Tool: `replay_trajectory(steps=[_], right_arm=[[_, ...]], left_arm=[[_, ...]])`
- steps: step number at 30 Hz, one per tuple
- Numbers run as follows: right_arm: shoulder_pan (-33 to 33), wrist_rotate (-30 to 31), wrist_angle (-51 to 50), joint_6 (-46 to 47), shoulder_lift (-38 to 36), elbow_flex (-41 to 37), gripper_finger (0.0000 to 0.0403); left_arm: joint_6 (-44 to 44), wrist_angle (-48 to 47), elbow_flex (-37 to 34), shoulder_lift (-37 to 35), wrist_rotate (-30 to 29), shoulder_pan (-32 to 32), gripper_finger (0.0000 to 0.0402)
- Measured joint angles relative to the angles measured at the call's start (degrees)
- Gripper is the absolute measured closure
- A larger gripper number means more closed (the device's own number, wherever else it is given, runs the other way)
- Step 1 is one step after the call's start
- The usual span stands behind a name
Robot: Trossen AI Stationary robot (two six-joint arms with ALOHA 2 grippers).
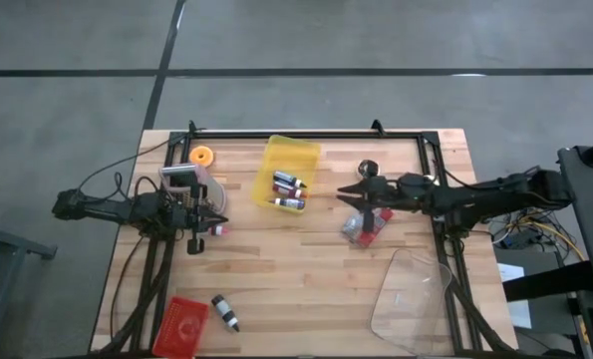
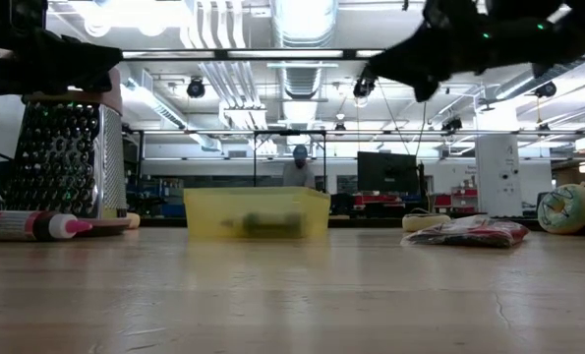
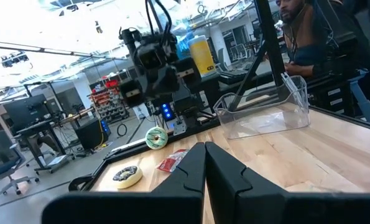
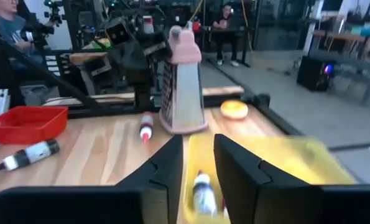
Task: Pick & Place Food Item
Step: Put the pink food coloring into the yellow bin
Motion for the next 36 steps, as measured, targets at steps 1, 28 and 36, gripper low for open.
replay_trajectory(steps=[1,28,36], right_arm=[[0.00,-0.02,-0.06,1.03,-0.98,-1.28,0.0327],[-0.04,-0.20,-0.04,4.85,-8.98,-9.04,0.0355],[-0.02,-0.20,-0.12,4.76,-8.76,-9.04,0.0355]], left_arm=[[0.01,0.01,-0.01,0.00,0.00,-0.01,0.0388],[-0.01,-0.04,0.00,0.00,0.00,0.00,0.0388],[-0.01,-0.01,-0.01,0.00,0.00,0.01,0.0388]])
